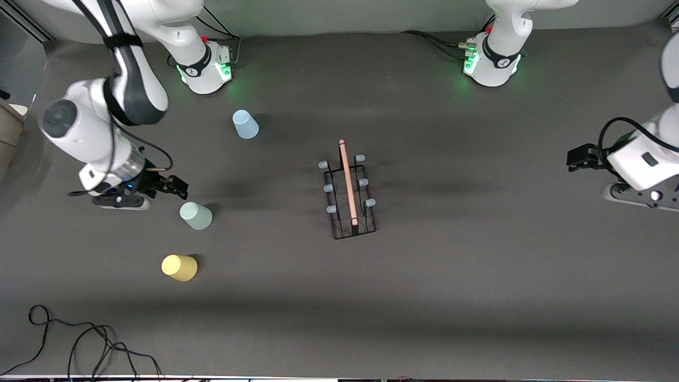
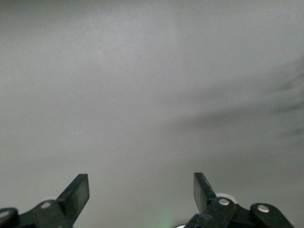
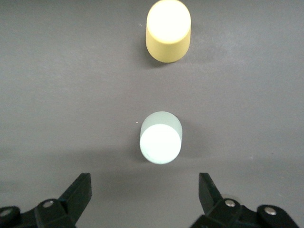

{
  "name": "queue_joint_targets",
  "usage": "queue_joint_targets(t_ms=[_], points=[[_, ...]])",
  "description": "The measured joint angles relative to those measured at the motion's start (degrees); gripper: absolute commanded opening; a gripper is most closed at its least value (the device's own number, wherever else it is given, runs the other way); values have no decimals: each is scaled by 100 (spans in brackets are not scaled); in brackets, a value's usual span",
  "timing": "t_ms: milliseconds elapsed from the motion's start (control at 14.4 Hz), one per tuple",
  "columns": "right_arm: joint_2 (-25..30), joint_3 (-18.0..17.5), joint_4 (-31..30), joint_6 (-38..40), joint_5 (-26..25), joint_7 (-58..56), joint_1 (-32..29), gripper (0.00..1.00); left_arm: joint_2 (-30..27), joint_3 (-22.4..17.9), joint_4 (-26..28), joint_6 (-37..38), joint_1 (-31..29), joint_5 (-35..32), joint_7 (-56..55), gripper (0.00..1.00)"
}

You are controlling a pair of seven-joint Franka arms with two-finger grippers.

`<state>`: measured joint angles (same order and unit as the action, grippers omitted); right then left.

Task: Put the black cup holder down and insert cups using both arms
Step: 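Lower the right gripper over the pale green cup and grasp it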

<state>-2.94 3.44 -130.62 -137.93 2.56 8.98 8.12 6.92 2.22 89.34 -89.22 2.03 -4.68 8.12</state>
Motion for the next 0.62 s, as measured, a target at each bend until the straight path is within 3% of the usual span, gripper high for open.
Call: queue_joint_targets(t_ms=[208, 624], points=[[-542, 4, -45, -598, 0, 0, -4, 100, -618, 1, 900, -366, -1, 0, -1, 98], [-1229, 14, -37, -1192, 0, 0, -18, 100, -778, 7, 970, -347, -10, 0, -21, 99]])
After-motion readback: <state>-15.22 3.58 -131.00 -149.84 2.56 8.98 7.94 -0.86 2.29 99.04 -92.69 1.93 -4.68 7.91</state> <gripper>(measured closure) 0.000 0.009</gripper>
